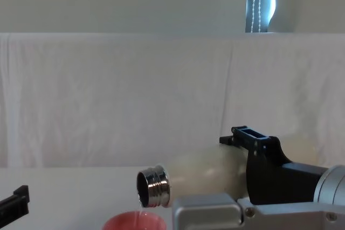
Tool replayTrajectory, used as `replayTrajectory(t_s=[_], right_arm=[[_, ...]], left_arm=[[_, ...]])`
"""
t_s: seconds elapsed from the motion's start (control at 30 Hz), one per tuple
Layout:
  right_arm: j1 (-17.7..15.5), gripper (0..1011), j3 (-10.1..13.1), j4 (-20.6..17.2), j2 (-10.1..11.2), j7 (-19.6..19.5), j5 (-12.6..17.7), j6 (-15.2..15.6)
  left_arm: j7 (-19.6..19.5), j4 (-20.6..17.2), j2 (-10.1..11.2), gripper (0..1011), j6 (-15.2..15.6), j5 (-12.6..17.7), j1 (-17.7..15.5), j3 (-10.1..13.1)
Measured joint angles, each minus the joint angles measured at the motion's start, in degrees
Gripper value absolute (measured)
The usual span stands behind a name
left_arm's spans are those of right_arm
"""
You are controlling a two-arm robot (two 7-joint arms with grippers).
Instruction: Grasp the thermos with one hand and pour water into the cup lid.
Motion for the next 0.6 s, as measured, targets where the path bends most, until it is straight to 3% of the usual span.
replayTrajectory(t_s=[0.6], right_arm=[[-0.34,955,0.49,0.06,-0.3,-0.62,1.09,-0.39]], left_arm=[[0.0,0.0,0.0,1001,0.0,0.0,0.0,0.0]])
